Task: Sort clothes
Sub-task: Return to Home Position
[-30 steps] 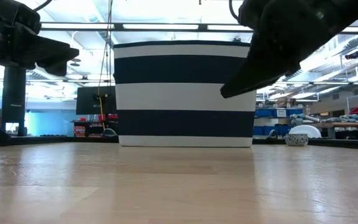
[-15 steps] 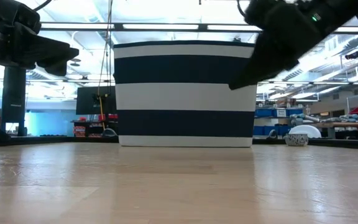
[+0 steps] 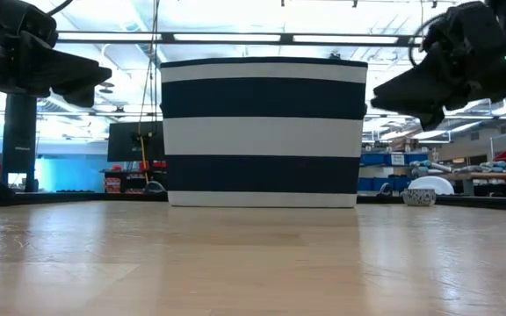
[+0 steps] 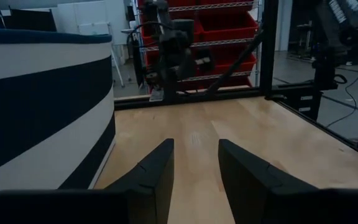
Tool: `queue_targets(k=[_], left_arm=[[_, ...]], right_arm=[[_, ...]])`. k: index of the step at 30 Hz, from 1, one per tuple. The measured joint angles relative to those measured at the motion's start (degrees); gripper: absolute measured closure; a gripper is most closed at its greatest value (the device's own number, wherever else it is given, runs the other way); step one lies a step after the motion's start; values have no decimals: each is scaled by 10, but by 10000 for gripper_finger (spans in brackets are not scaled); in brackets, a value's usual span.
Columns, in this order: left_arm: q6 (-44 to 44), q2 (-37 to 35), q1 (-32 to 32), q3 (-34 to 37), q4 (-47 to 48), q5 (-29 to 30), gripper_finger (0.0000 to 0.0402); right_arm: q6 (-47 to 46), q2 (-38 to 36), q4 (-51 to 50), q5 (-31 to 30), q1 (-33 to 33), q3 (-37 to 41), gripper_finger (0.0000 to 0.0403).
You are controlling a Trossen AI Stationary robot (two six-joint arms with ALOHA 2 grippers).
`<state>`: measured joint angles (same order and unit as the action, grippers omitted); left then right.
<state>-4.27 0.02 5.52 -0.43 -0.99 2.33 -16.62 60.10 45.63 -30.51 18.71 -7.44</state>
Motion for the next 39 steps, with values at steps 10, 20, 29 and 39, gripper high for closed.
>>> queue_targets(k=[10, 20, 29, 39], left_arm=[[0, 0, 0, 0, 0, 0, 270], [0, 0, 0, 0, -9, 0, 270], [0, 0, 0, 0, -9, 0, 270], [0, 0, 0, 0, -8, 0, 270]], right_arm=[[21, -157, -11, 160, -121, 69, 266], [37, -283, -180, 168, -152, 69, 266], [-2, -431, -426, 167, -152, 51, 266], [-24, -573, -629, 120, -152, -1, 266]])
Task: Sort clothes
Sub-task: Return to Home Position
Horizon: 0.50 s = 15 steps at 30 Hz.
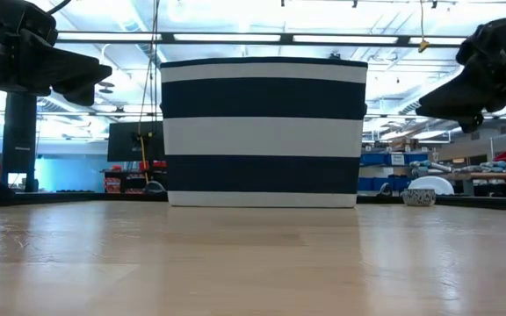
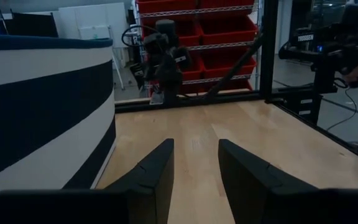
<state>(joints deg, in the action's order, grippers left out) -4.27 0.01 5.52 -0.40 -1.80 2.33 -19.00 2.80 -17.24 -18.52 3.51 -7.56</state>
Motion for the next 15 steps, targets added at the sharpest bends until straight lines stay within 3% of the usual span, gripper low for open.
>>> queue_targets(k=[3, 15], left_arm=[[0, 0, 0, 0, 0, 0, 270], [0, 0, 0, 0, 0, 0, 270]], right_arm=[[9, -12, 0, -22, 0, 8, 266], [58, 27, 192, -8, 14, 65, 266]])
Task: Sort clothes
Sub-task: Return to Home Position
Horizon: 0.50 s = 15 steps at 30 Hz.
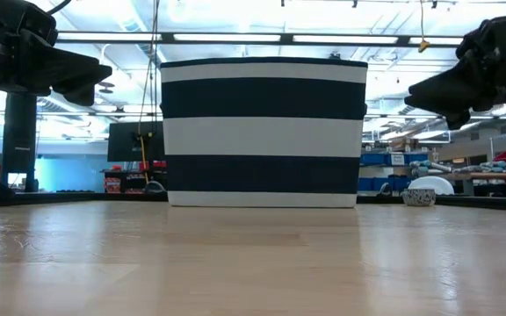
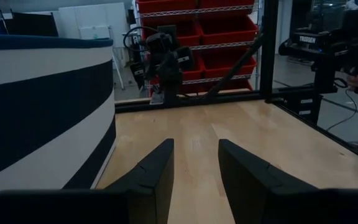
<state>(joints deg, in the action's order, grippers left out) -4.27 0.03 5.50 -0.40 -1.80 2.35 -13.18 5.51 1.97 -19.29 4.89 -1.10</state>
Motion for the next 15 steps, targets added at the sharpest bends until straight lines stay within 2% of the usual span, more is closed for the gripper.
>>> queue_targets(k=[8, 15], left_arm=[[0, 0, 0, 0, -2, 0, 270], [0, 0, 0, 0, -4, 0, 270]], right_arm=[[8, 68, 17, -35, 0, 6, 266], [-22, 108, 21, -183, 0, 6, 266]])
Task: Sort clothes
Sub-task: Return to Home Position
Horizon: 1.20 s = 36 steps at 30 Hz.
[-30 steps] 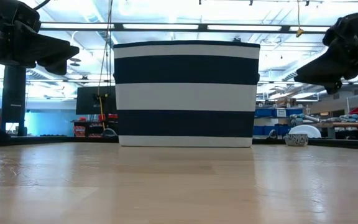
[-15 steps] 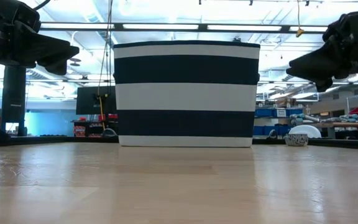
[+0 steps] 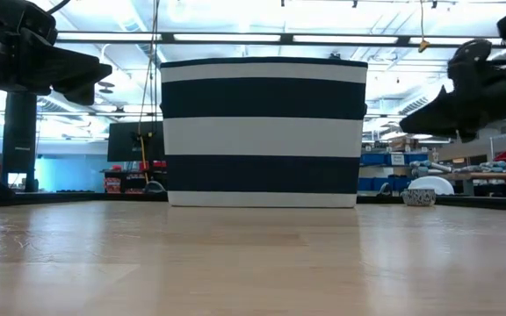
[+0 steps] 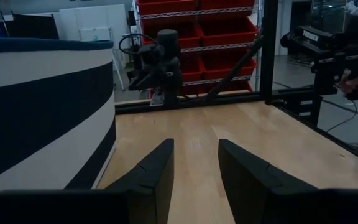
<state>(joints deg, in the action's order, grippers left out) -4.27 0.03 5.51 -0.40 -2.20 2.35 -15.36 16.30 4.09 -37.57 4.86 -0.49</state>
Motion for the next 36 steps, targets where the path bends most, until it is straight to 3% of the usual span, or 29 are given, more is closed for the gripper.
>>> queue_targets(k=[36], left_arm=[[0, 0, 0, 0, 0, 0, 270]], right_arm=[[-6, 13, 1, 17, 0, 1, 266]])
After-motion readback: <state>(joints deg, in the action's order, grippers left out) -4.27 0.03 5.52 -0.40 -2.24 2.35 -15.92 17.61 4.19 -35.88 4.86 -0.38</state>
